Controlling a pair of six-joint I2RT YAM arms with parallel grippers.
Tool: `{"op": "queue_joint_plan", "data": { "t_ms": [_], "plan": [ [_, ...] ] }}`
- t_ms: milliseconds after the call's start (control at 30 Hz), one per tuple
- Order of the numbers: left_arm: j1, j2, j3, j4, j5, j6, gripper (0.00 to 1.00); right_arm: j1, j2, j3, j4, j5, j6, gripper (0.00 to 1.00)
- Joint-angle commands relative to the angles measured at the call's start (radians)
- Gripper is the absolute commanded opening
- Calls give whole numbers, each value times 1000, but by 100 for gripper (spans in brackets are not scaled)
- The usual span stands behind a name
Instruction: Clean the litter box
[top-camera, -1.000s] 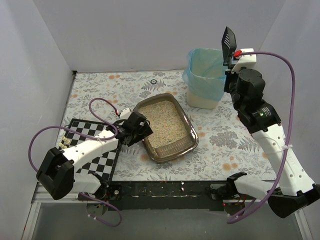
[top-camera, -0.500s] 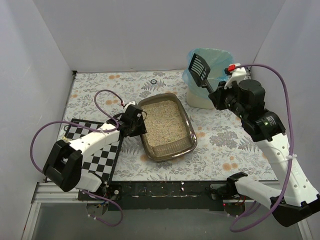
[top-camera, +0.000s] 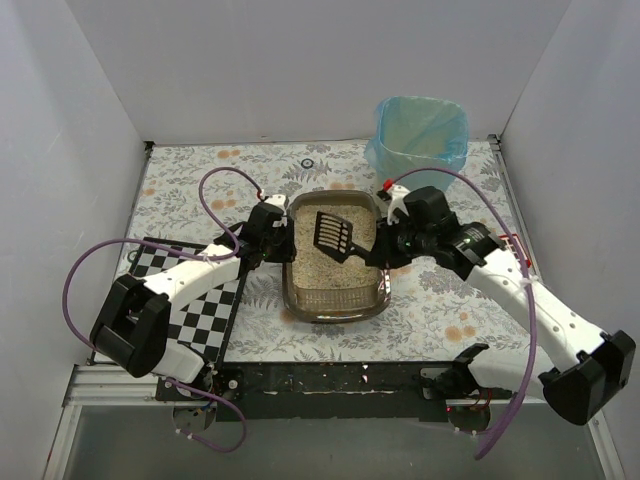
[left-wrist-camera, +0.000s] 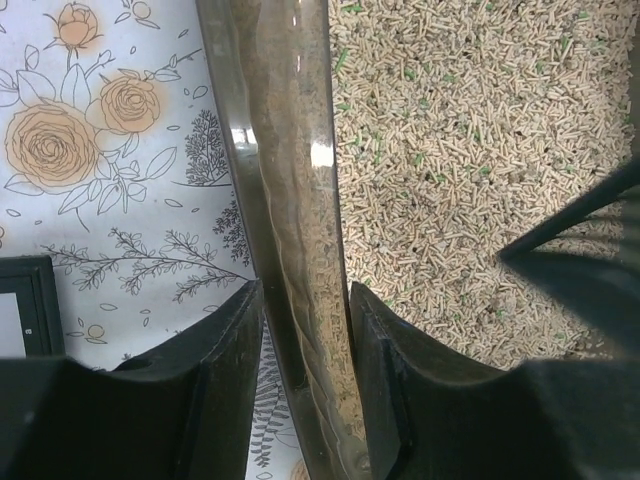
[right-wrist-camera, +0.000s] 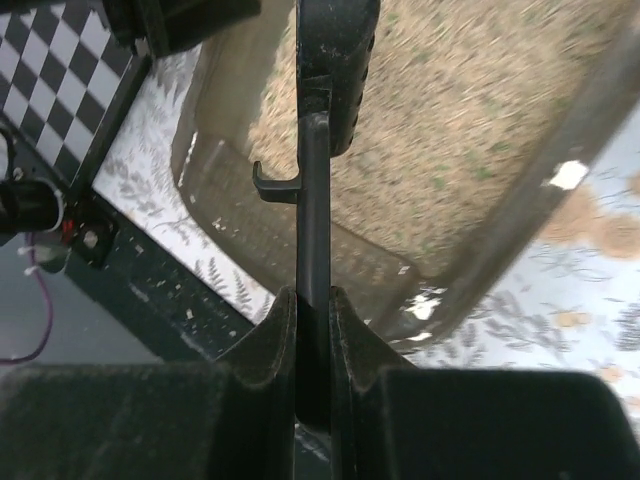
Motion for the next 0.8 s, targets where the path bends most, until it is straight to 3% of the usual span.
{"op": "queue_joint_plan", "data": {
  "t_ms": [0,133,233,500,767],
  "plan": [
    [-9,9,-14,41,113,38,0,74,94,45,-5,16,178,1],
    [-9,19,-31,29,101,-1,0,82,223,102,-31,55,281,1],
    [-9,12,-51,44,95,-12,0,84,319,165,9,-44,304,1],
    [-9,-18,-85,92,101,-21,0,84,602,406,-83,-121,245,1],
    [-9,-37,-86,36,29,-64,0,30,775,564,-299,134,284,1]
  ]
}}
